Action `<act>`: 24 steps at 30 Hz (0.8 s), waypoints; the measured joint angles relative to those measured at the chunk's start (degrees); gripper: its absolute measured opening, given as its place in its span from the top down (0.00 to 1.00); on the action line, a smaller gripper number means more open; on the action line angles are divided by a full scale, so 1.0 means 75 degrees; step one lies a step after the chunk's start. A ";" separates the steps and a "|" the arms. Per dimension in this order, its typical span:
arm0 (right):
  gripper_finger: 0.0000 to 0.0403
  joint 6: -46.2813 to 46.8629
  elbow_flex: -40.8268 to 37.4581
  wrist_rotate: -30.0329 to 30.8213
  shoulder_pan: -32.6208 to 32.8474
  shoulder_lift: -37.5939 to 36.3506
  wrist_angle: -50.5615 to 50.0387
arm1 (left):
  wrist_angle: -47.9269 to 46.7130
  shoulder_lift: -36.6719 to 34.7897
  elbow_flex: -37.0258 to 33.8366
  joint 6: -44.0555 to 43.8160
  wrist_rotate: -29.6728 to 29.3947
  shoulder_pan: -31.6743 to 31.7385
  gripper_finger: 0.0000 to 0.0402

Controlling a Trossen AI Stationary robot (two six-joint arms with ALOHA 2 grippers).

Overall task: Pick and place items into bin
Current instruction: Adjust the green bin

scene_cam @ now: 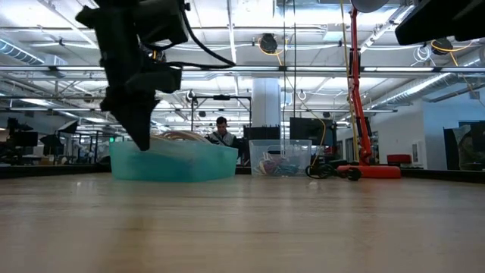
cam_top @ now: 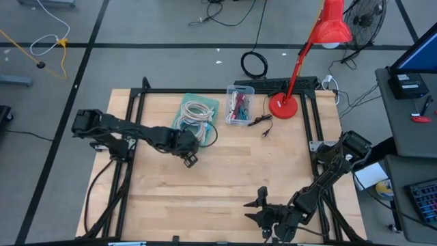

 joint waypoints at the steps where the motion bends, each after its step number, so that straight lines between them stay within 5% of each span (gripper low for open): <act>1: 0.62 0.0000 0.0000 -0.0002 0.0002 0.0000 0.0001 | 0.0130 0.0000 0.0000 0.0110 0.0000 0.0118 1.00; 11: 0.62 -0.0003 -0.0003 -0.0002 0.0016 0.0000 -0.0008 | 0.1216 0.0443 0.0000 0.0846 0.0720 0.1206 1.00; 24: 0.62 -0.0001 -0.0003 -0.0005 0.0016 0.0000 -0.0005 | 0.2785 0.1234 0.0000 0.1314 0.0561 0.1759 1.00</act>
